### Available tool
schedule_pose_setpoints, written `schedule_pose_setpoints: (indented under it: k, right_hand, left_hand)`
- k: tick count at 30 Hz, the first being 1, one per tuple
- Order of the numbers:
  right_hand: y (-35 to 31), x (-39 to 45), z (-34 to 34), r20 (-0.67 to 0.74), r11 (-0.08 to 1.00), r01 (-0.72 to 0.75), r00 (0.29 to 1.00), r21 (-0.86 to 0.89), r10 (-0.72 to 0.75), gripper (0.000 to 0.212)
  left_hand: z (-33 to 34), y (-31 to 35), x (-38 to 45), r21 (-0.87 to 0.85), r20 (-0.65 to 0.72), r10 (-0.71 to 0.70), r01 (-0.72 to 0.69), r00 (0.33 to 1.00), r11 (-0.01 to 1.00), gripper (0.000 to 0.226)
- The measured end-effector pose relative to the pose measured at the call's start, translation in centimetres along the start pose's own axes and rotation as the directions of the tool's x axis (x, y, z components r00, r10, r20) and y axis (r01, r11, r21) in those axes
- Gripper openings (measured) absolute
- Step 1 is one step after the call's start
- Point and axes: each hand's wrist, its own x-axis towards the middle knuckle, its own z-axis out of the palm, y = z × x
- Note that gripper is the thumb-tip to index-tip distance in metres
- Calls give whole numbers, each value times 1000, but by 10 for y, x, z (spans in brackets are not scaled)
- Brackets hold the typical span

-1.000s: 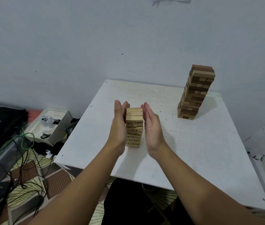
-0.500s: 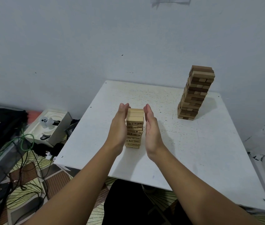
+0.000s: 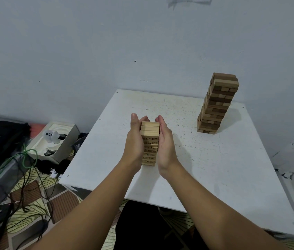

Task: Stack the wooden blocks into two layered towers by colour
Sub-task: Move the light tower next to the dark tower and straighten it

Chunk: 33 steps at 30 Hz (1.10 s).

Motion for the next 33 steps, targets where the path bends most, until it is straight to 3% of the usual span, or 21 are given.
schedule_pose_setpoints:
  k: [5, 8, 15, 21, 28, 33]
  right_hand:
    - [0, -2, 1, -4, 999, -2, 1000, 43, 2, 49]
    - [-9, -9, 1, 6, 999, 0, 1000, 42, -1, 36]
    - [7, -6, -3, -21, 999, -9, 1000, -39, 8, 59]
    - [10, -6, -2, 16, 1000, -11, 1000, -13, 11, 60]
    - [6, -9, -8, 34, 999, 36, 999, -16, -35, 48]
    - [20, -7, -45, 0, 985, 40, 999, -167, -41, 51]
  left_hand:
    - [-2, -1, 0, 1, 3, 18, -18, 1000, 1000, 66]
    - [-6, -3, 3, 16, 5, 39, -39, 999, 999, 73]
    - [-6, -11, -6, -34, 95, 37, -34, 995, 999, 92]
    - [-4, -12, -8, -50, 99, 47, -43, 994, 998, 93]
    - [-29, -20, 4, 58, 140, 46, -54, 989, 997, 99]
    - [-81, -12, 24, 277, 206, -16, -43, 978, 960, 52]
